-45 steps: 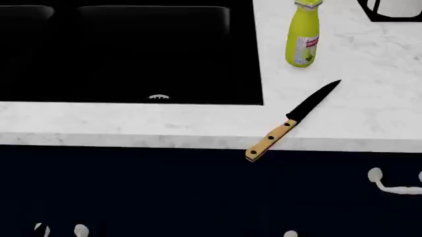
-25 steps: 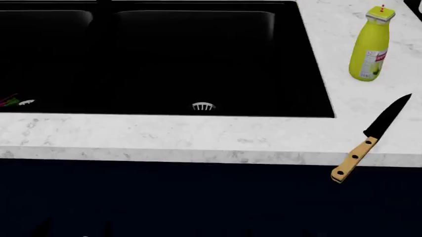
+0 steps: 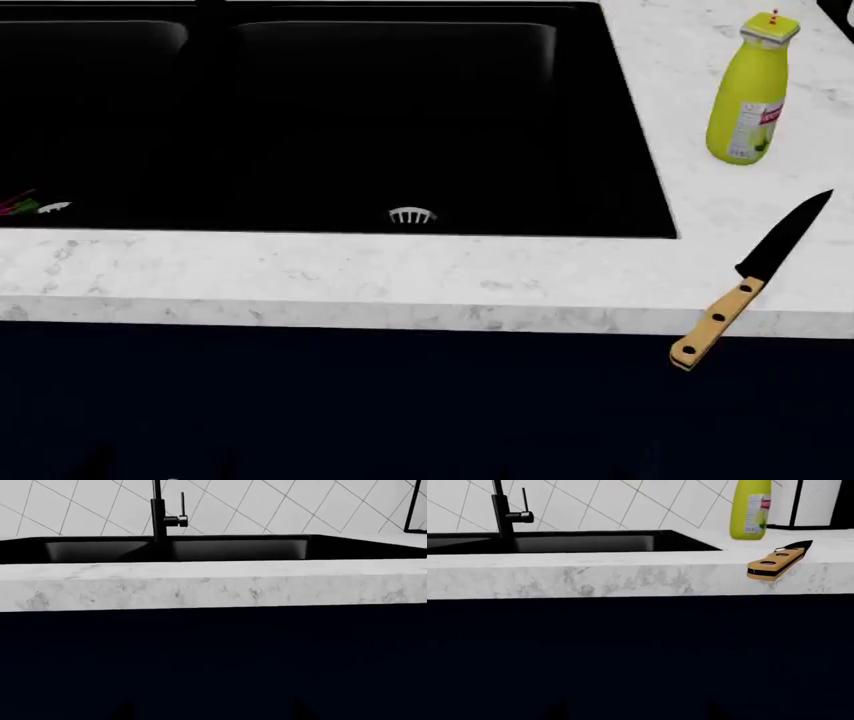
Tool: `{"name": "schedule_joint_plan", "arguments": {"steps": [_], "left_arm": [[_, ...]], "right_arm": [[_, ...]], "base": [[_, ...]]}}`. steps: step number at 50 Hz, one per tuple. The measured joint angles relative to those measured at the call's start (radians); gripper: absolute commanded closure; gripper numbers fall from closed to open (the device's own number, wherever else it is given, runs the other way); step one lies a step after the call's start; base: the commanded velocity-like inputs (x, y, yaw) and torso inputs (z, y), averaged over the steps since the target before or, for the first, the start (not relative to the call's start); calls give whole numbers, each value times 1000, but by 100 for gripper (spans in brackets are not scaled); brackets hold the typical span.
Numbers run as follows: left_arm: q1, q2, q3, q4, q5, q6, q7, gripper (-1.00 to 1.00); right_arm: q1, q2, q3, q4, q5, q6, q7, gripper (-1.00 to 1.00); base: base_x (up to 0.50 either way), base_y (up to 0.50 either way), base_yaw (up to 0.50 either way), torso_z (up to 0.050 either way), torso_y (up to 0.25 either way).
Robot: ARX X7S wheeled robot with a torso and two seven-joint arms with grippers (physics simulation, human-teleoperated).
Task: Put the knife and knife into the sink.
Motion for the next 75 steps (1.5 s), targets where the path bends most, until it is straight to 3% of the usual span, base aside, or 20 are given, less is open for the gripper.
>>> {"name": "schedule_joint_plan", "arguments": {"steps": [15, 27, 40, 56, 75], "left_arm": [[-9, -39, -8, 115, -36, -89, -90, -100], [-18, -68, -96, 304, -67, -298, -206, -100], [-51, -119, -278, 594, -166, -663, -323, -100], [-139, -172, -536, 816, -310, -995, -377, -100], [-248, -261, -546, 873, -391, -1203, -389, -100]], "right_arm": [[0, 28, -24, -57, 22, 36, 25, -100], [22, 62, -37, -223, 39, 172, 43, -100], [111, 110, 11, -498, 174, 521, 60, -100], [330, 129, 193, -754, 442, 1036, 144, -100], [516, 133, 319, -839, 616, 1316, 198, -100]], "base": [[0, 0, 0, 0, 0], [0, 0, 0, 0, 0], [0, 0, 0, 0, 0], [0, 0, 0, 0, 0], [0, 0, 0, 0, 0]]}}
